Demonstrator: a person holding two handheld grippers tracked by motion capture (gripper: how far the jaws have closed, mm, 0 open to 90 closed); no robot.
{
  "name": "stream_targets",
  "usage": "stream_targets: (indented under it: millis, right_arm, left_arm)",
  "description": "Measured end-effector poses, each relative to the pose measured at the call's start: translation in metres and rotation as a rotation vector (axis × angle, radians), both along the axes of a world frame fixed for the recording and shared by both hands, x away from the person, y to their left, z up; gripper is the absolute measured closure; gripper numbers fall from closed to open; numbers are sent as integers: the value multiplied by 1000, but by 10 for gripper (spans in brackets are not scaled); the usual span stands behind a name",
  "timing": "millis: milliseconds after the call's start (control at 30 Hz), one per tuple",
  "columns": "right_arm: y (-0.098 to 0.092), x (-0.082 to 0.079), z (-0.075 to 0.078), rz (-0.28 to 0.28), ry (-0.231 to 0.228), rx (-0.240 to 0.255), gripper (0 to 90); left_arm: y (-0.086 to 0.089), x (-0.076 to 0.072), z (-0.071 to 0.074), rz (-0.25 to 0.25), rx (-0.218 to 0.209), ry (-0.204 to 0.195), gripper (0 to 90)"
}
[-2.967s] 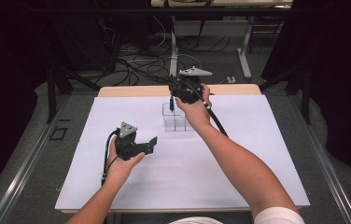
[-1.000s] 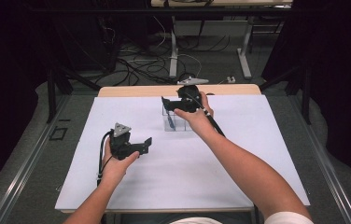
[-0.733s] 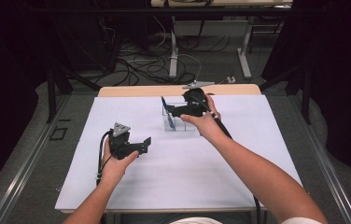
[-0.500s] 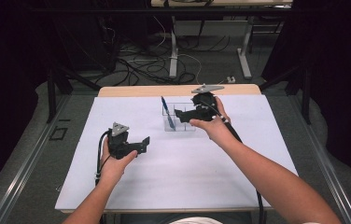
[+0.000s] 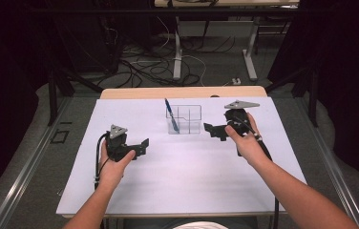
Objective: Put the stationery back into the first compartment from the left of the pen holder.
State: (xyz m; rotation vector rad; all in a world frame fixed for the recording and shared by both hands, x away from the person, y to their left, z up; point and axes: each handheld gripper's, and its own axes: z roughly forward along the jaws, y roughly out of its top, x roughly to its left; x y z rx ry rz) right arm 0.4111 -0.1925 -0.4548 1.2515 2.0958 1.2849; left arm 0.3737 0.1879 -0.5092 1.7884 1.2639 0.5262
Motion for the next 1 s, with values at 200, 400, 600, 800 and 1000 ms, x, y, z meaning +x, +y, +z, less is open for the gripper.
stream_targets:
  millis: [200,400,600,800,1000]
  right_arm:
    - [-31,-9,-16,-73,12,24,0]
    - [-63,-15,-33,-152,-6,-12,0]
    - [-90,-20,-47,-224,5,-6,0]
    - [-110,-23,-61,-279,26,13,0]
    - [-122,-24,-71,-295,17,13,0]
  left_arm:
    - [5,1,0,17,-2,-1,1]
    - [9,2,-1,24,7,-4,1]
    - [17,4,-2,46,5,3,1]
    - [23,6,-3,66,5,2,1]
    - [30,7,-3,84,6,2,1]
